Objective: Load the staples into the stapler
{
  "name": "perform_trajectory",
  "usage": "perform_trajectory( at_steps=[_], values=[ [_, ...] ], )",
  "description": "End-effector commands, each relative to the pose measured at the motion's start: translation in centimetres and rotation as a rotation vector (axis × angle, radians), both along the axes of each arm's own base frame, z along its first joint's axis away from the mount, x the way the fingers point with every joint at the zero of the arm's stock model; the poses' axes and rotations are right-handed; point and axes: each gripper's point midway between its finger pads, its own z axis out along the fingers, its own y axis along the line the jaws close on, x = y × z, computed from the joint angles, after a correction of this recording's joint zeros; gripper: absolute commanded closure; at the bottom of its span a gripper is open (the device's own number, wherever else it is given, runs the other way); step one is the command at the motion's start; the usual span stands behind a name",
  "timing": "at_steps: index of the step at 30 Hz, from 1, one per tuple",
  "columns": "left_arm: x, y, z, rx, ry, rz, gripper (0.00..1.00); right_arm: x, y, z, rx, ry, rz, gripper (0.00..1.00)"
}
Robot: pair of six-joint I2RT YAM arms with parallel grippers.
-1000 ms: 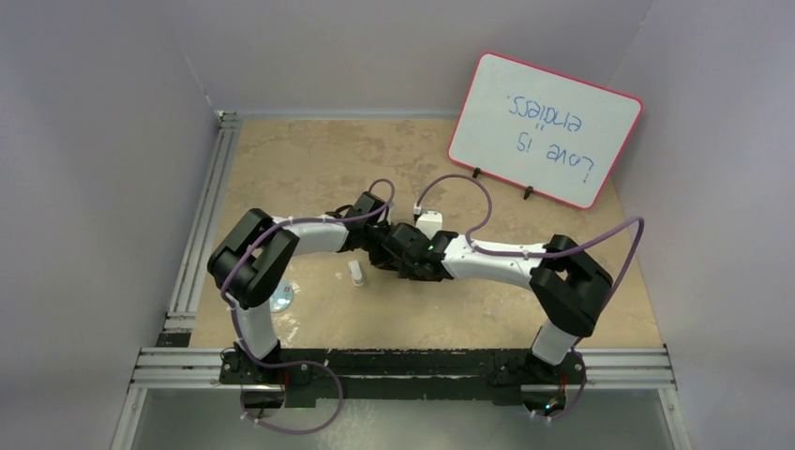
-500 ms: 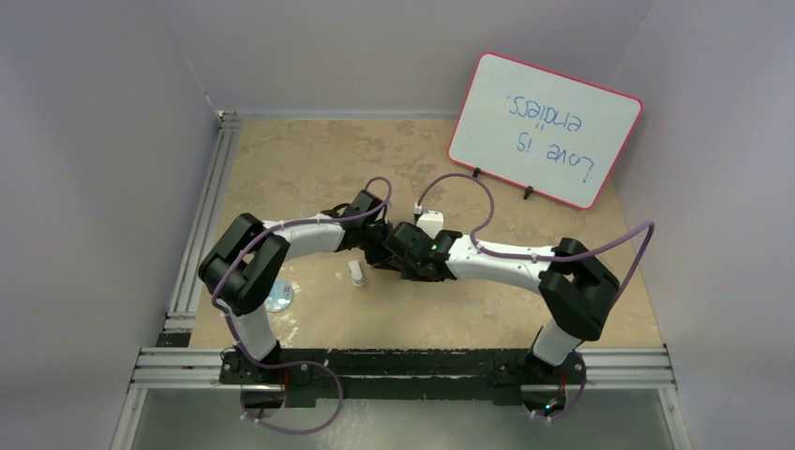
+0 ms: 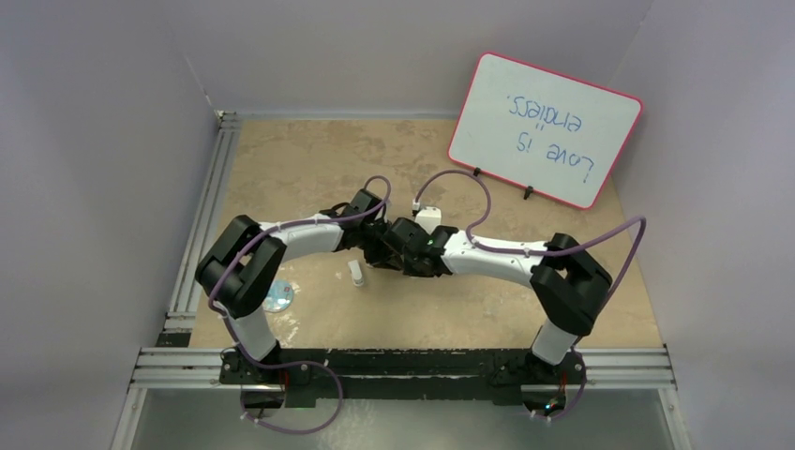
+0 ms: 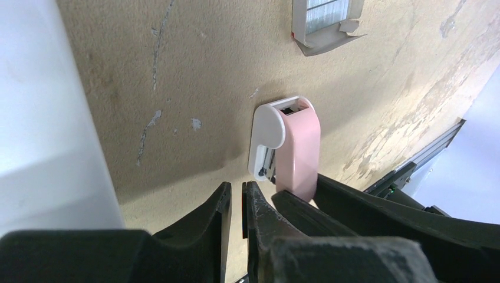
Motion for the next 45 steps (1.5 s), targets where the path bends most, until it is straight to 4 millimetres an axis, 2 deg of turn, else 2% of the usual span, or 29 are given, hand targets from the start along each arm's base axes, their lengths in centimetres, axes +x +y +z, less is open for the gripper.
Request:
perform_trajectory(
  at_steps=[1,5,11,14,17,21,25,29,33,36,41,45],
  values=[
    [0.4,0.0,1.6,-0.015,-0.061,-0.006,0.88,-0.3,-0.3,-1.0,-0.011,0.031,0.006,0.77],
    [0.3,0.0,1.6,-0.012,-0.059,-0.008,0.88,-1.6,-0.5,-2.9,-0.009,0.092,0.024,0.81],
    [0.4,0.2,1.8,-0.010,-0.068,-0.003,0.88,-3.3,-1.5,-6.3,-0.031,0.186,0.034,0.84],
    [0.5,0.2,1.9,-0.009,-0.070,-0.002,0.88,-3.1,-1.5,-6.4,-0.022,0.188,0.031,0.84],
    [0.6,0.1,2.3,-0.014,-0.080,-0.001,0.88,-1.6,-0.8,-4.0,0.003,0.119,0.025,0.78],
    [0.9,0.1,3.0,-0.019,-0.098,0.004,0.88,1.4,0.4,1.0,0.057,-0.004,0.005,0.62],
    [1.1,0.0,4.0,-0.031,-0.123,0.008,0.87,3.9,0.2,5.4,0.087,-0.099,-0.030,0.49],
    [1.2,-0.1,4.9,-0.044,-0.137,0.008,0.87,4.9,-0.5,7.3,0.108,-0.139,-0.049,0.43],
    [1.3,-0.2,6.1,-0.064,-0.160,0.011,0.86,5.2,-1.9,9.0,0.113,-0.199,-0.092,0.42],
    [1.8,0.1,8.5,-0.069,-0.236,0.004,0.83,5.5,-3.4,11.5,0.131,-0.280,-0.148,0.41],
    [3.3,2.6,14.8,-0.020,-0.472,0.047,0.73,5.5,-6.5,16.5,0.147,-0.437,-0.192,0.35],
    [3.1,6.2,20.2,0.061,-0.657,0.078,0.48,5.1,-9.2,20.3,0.160,-0.539,-0.258,0.29]
  ],
)
